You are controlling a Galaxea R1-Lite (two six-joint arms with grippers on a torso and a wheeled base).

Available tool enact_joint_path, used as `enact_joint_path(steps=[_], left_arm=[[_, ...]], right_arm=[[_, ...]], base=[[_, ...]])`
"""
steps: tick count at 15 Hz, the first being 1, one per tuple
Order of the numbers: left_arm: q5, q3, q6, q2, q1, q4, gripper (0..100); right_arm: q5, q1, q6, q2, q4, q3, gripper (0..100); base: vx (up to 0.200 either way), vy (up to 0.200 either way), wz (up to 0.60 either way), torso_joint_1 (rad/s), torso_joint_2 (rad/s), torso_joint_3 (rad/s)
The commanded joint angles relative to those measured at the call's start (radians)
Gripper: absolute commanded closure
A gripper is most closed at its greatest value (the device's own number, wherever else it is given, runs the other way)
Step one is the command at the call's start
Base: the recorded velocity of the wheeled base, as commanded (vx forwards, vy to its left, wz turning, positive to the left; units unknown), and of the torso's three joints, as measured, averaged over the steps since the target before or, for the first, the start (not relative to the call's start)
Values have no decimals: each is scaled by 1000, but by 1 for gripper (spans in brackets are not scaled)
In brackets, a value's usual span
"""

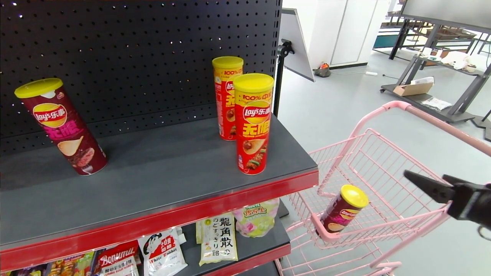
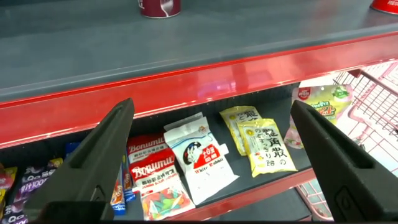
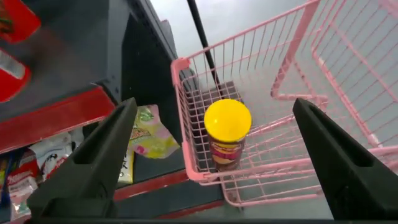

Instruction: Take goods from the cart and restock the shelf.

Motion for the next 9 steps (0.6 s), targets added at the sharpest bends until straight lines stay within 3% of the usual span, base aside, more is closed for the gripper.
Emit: enact_joint_path(steps=[1,9], left_arm=[[0,0,-1,0,0,0,0],[0,0,1,0,0,0,0]], right_arm=[[-9,51,-2,475,-382,193,0],[-21,107,-19,577,-402,200,0]], base=[[0,0,0,0,0,0],[0,0,0,0,0,0]])
